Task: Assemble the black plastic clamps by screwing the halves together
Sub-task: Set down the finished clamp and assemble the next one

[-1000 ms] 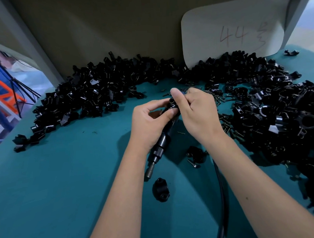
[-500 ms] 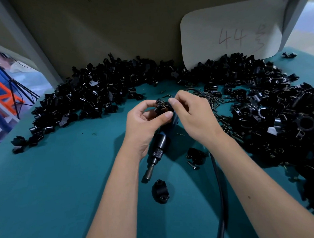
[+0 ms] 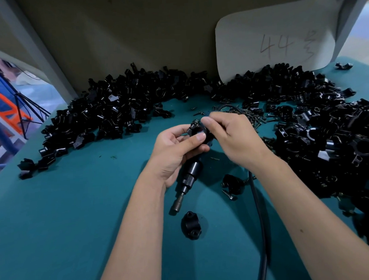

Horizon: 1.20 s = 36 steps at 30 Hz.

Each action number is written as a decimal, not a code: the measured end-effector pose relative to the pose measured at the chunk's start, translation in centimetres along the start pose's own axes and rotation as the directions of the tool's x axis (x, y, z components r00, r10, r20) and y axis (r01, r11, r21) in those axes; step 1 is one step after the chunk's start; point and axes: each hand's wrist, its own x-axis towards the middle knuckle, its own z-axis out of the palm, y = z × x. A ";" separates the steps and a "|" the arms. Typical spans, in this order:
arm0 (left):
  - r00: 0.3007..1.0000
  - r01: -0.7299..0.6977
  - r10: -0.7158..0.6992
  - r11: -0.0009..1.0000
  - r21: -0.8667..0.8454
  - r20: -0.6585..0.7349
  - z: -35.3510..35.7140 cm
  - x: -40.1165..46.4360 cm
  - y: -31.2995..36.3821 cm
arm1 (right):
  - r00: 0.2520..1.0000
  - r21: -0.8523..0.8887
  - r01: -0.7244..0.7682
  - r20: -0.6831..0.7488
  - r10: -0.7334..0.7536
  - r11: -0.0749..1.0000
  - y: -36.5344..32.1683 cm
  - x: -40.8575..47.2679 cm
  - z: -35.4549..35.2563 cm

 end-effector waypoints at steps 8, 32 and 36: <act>0.999 -0.017 0.016 0.999 -0.030 -0.048 -0.4 0.1 0.5 | 0.982 0.061 -0.054 0.185 0.041 0.997 -0.3 -0.1 -0.6; 0.994 -0.023 0.038 0.990 0.140 -0.106 1.0 0.0 1.0 | 0.990 -0.001 0.111 0.084 -0.111 0.994 -0.7 -0.3 1.5; 0.995 -0.003 0.015 0.992 0.125 -0.095 1.0 0.1 1.0 | 0.987 -0.055 0.141 0.085 -0.136 0.988 -0.4 -0.3 1.3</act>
